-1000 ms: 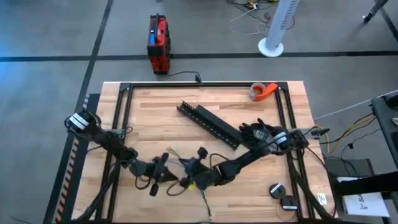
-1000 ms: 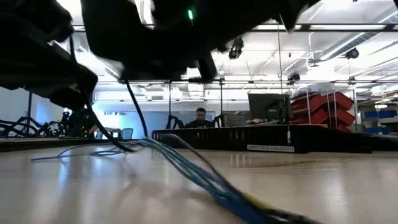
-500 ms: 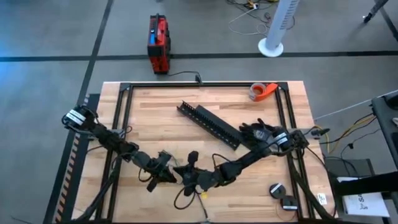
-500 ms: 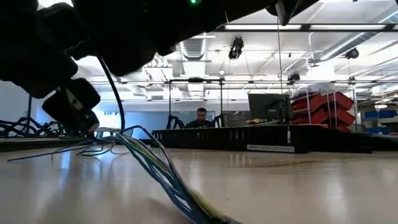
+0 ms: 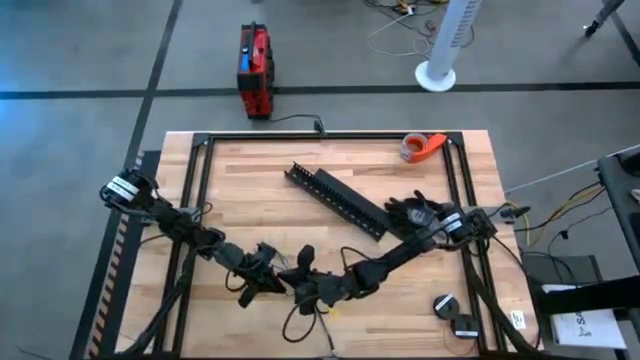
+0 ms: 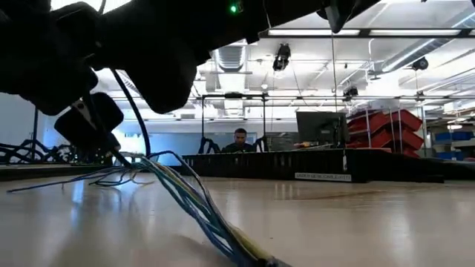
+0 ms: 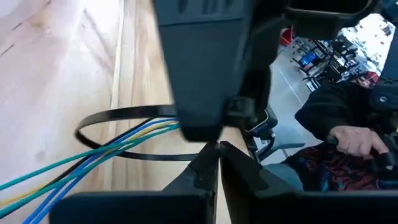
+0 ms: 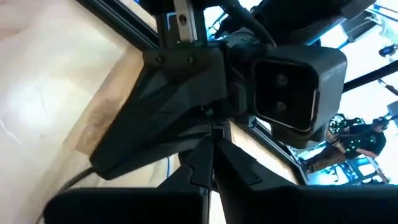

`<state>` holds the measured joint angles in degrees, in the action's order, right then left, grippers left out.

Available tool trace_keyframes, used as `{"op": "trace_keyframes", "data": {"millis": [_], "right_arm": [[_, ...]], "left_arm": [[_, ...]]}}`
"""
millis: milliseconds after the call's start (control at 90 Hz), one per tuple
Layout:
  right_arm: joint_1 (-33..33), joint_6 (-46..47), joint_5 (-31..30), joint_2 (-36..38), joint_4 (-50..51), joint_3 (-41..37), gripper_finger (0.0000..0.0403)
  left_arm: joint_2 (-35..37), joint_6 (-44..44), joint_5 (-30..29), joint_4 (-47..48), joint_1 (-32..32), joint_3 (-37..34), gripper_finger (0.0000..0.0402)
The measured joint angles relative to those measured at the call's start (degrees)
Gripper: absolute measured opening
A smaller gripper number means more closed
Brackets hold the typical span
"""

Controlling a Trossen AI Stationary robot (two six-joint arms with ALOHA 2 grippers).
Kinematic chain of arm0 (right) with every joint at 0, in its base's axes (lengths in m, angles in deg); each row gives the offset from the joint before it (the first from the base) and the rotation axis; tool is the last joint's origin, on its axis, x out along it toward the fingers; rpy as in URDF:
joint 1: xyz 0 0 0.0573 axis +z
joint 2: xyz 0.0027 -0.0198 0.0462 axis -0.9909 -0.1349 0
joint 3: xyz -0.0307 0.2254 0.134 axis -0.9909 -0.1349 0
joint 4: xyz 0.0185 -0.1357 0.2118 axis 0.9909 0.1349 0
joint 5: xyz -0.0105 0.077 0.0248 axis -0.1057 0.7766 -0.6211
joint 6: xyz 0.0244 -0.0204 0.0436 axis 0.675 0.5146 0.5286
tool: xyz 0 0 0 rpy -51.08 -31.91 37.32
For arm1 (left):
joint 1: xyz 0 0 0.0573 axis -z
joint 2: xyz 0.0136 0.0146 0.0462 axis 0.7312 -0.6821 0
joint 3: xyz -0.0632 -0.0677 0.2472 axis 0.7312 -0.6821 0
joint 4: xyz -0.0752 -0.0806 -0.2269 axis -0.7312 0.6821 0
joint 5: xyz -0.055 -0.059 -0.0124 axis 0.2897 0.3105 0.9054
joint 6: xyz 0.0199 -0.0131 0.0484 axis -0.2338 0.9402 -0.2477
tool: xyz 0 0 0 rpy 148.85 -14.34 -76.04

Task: Ziptie cables
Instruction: Wrap the zip tie around the cable bundle

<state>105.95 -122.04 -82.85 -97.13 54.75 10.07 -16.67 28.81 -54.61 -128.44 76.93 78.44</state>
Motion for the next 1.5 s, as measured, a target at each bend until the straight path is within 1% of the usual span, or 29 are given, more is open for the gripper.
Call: {"op": "trace_keyframes", "data": {"millis": [222, 378, 533, 722, 844, 922, 1022, 1500], "right_arm": [[-0.1, -2.3, -0.2, 0.0, 0.0, 0.0, 0.0], [0.2, -4.3, 3.8, 0.0, 0.0, 0.0, 0.0], [0.0, -5.2, 4.2, 0.0, 0.0, 0.0, 0.0], [-0.6, -6.1, 4.1, 0.0, 0.0, 0.8, 0.0], [-0.8, -7.3, 6.6, 0.0, 1.5, 0.8, 0.0], [-1.0, -7.1, 8.1, 0.0, 3.2, 0.8, 0.0], [-1.2, -5.9, 8.6, 0.0, 4.1, 0.8, 0.0], [-1.4, -5.6, 8.9, 2.1, 7.1, 0.8, 0.0]], "left_arm": [[0.0, -1.6, 0.9, 0.1, 0.0, 0.5, 0.0], [0.0, -1.6, 1.4, 0.5, -0.1, 0.5, 0.0], [0.0, -1.6, 2.8, 0.5, -0.1, 0.5, 0.0], [0.0, -1.7, 2.9, 0.4, -0.1, 0.5, 0.0], [0.0, -2.3, 3.0, 0.4, -0.1, 0.5, 0.0], [0.0, -2.6, 3.4, 0.5, 0.0, 0.5, 0.0], [0.0, -3.0, 3.7, 0.4, 0.0, 0.5, 0.0], [0.0, -3.0, 3.9, 2.4, -0.1, 0.5, 0.0]]}}
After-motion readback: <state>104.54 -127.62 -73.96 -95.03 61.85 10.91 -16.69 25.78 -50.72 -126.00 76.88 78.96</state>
